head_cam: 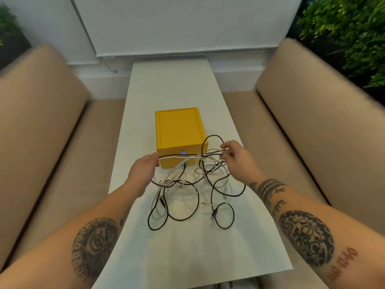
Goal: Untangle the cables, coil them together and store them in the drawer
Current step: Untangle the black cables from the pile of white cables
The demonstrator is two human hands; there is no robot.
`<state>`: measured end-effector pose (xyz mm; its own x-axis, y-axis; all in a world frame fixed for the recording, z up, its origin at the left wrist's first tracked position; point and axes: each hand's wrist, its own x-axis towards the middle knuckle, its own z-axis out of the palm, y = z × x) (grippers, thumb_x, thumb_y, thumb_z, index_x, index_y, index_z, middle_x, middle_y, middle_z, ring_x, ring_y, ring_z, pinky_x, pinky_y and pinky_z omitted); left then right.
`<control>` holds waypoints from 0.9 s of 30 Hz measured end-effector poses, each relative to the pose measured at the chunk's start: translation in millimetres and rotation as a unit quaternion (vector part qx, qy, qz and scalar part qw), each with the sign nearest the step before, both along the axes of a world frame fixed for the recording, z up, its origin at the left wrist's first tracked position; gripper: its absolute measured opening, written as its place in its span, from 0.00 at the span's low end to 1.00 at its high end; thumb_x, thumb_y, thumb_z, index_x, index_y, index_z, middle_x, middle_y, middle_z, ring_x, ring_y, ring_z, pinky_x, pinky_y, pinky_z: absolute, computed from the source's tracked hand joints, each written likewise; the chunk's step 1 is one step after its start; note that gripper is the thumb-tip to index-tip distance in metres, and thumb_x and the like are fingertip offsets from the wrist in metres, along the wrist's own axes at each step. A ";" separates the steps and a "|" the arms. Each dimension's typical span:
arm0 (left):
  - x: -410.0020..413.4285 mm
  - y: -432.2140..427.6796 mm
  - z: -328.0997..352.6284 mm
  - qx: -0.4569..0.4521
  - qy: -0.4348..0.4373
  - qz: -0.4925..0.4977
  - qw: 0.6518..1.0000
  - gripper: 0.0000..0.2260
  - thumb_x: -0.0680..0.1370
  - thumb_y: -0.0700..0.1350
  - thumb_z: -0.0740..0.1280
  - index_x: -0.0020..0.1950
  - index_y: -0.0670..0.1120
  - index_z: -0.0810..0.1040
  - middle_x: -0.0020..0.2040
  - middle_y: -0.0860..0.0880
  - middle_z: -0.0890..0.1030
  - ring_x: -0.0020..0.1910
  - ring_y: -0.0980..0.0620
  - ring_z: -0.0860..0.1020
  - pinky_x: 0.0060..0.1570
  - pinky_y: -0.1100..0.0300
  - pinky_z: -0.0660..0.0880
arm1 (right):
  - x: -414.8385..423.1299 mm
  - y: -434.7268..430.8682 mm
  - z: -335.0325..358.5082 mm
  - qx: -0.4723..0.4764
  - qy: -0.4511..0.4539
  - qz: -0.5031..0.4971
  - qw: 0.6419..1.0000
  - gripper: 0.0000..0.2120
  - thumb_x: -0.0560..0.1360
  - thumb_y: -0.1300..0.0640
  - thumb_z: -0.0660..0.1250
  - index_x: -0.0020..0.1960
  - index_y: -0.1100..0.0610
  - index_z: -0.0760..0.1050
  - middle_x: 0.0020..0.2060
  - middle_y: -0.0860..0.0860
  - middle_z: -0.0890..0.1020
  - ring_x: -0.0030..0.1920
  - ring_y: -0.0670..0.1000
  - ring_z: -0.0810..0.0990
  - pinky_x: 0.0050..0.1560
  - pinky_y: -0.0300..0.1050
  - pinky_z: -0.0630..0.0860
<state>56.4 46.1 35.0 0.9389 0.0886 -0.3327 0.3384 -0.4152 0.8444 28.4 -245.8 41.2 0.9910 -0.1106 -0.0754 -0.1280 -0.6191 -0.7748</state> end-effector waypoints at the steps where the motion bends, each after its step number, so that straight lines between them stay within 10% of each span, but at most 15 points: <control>1: -0.8 1.6 -2.3 0.012 -0.002 0.007 1.000 0.18 0.84 0.54 0.57 0.44 0.43 0.76 0.41 0.44 0.76 0.42 0.45 0.74 0.39 0.54 0.66 | 1.3 0.8 2.3 0.009 0.001 -0.003 1.000 0.10 0.81 0.59 0.61 0.56 0.44 0.73 0.44 0.45 0.84 0.50 0.46 0.83 0.50 0.46 0.80; 6: -8.5 2.4 -10.9 0.025 -0.004 -0.011 1.000 0.15 0.84 0.51 0.59 0.48 0.44 0.80 0.42 0.45 0.79 0.39 0.47 0.74 0.39 0.56 0.68 | -3.0 13.1 -2.7 0.007 0.050 0.023 0.998 0.08 0.79 0.52 0.67 0.57 0.48 0.80 0.43 0.47 0.84 0.41 0.45 0.81 0.41 0.41 0.76; 17: -5.8 -34.3 4.8 0.152 0.026 -0.159 0.975 0.16 0.76 0.58 0.58 0.41 0.49 0.80 0.41 0.51 0.82 0.42 0.48 0.79 0.43 0.55 0.75 | 0.4 29.4 -16.6 -0.024 0.124 0.102 0.987 0.05 0.77 0.51 0.68 0.43 0.45 0.76 0.44 0.44 0.79 0.45 0.47 0.77 0.54 0.50 0.76; 27: 9.7 -65.0 38.6 0.015 0.028 -0.124 0.992 0.12 0.86 0.47 0.54 0.46 0.47 0.73 0.41 0.52 0.72 0.39 0.52 0.69 0.37 0.58 0.64 | -2.5 22.7 -2.9 -0.195 0.099 0.159 0.963 0.06 0.77 0.45 0.65 0.42 0.38 0.76 0.54 0.42 0.79 0.61 0.50 0.72 0.69 0.58 0.56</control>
